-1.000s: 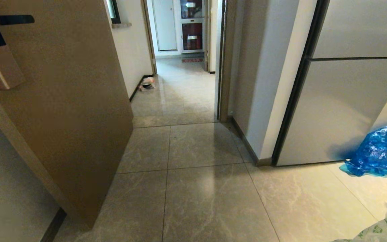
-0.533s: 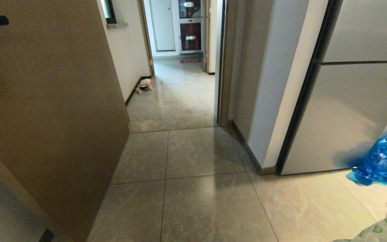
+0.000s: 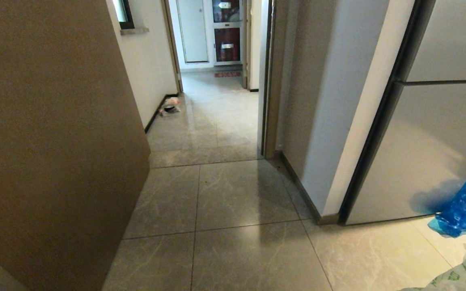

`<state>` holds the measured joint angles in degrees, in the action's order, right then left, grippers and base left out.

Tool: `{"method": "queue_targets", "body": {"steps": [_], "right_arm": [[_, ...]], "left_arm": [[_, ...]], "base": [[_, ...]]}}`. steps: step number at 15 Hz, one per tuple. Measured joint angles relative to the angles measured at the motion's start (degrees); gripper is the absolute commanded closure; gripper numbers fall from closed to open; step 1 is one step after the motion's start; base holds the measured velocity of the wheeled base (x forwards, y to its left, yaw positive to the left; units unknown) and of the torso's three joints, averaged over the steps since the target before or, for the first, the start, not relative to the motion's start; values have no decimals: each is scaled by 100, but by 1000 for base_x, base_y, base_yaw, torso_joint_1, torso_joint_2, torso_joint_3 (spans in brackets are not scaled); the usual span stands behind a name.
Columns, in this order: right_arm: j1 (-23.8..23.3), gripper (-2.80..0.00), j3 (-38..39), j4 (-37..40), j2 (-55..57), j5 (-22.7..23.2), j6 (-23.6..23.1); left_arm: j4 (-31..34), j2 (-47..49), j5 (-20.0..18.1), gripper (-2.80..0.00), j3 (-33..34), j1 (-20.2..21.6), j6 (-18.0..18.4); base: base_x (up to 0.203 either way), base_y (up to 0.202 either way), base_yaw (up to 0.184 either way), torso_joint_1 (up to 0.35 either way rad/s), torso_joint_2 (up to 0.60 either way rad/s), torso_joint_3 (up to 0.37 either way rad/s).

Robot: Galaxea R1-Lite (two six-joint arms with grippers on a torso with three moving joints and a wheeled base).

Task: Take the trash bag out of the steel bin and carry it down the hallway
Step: Put the trash bag at the door

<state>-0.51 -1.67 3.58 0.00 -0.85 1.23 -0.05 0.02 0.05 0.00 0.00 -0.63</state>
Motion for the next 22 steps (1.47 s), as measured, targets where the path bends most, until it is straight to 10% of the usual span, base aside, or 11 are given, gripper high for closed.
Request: {"method": "queue_targets", "body": {"steps": [22], "right_arm": [[2, 0, -1, -9, 0, -2, 6]], "left_arm": [[-5, 0, 2, 0, 0, 0, -4]], "base": [[184, 0, -2, 2, 3, 3]]}}
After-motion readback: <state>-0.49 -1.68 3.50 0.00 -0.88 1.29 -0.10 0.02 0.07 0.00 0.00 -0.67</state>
